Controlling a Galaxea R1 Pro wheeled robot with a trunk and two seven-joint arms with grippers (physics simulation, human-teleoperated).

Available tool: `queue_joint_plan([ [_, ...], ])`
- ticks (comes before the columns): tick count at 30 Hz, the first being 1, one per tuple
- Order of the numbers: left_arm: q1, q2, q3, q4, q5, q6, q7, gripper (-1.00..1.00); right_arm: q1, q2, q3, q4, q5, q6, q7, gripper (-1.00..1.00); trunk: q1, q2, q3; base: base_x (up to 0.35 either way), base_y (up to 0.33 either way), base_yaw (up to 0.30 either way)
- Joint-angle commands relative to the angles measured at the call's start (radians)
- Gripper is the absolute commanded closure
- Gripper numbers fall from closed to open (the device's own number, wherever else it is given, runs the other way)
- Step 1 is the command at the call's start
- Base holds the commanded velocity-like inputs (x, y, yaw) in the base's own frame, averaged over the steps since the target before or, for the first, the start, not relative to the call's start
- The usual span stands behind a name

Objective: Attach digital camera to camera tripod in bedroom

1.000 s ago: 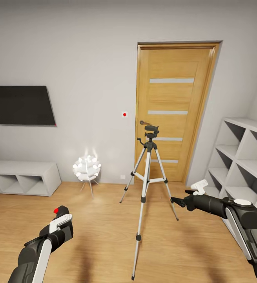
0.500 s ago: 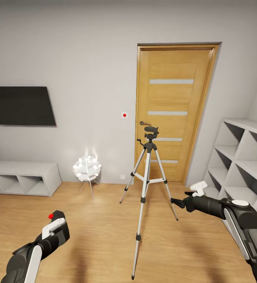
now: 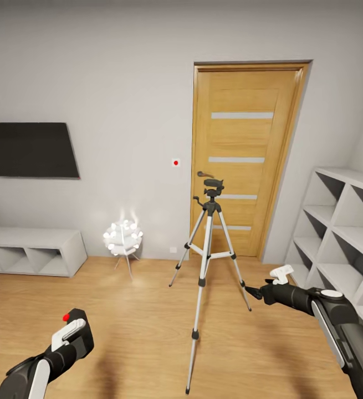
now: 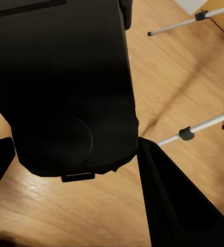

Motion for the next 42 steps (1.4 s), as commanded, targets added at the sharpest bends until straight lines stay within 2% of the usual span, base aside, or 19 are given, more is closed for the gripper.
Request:
queue_joint_plan([
  [1, -0.001, -0.002, 0.004, 0.000, -0.004, 0.005, -0.010, 1.00, -0.001, 0.000, -0.001, 0.002, 0.000, 0.003, 0.002, -1.00, 0.001, -0.002, -0.002, 0.070, -0.079, 0.000],
  [6, 0.002, -0.001, 0.007, 0.003, -0.006, -0.006, -0.008, 1.00, 0.000, 0.000, -0.001, 0.008, -0.001, -0.006, -0.003, -1.00, 0.001, -0.002, -0.002, 0.144, -0.162, 0.000],
  [15, 0.003, -0.002, 0.065, 0.004, -0.005, -0.016, -0.013, 1.00, 0.000, 0.000, 0.002, 0.011, -0.001, -0.012, -0.005, -1.00, 0.001, -0.002, -0.002, 0.228, -0.239, 0.000],
  [23, 0.003, -0.002, 0.078, 0.004, -0.006, -0.017, -0.012, 1.00, 0.001, 0.000, 0.003, 0.004, -0.001, -0.013, -0.005, -1.00, 0.001, -0.002, -0.002, 0.243, -0.255, 0.018],
  [37, 0.004, -0.002, 0.081, 0.001, -0.006, -0.017, -0.009, 1.00, 0.001, 0.000, 0.006, 0.010, -0.001, -0.013, -0.006, -1.00, 0.001, -0.002, -0.002, 0.179, -0.287, 0.220],
  [42, 0.020, -0.001, 0.091, -0.020, -0.002, -0.017, -0.014, 1.00, 0.003, 0.000, 0.007, 0.010, -0.002, -0.029, -0.004, -1.00, 0.001, -0.002, -0.002, 0.111, -0.315, 0.278],
])
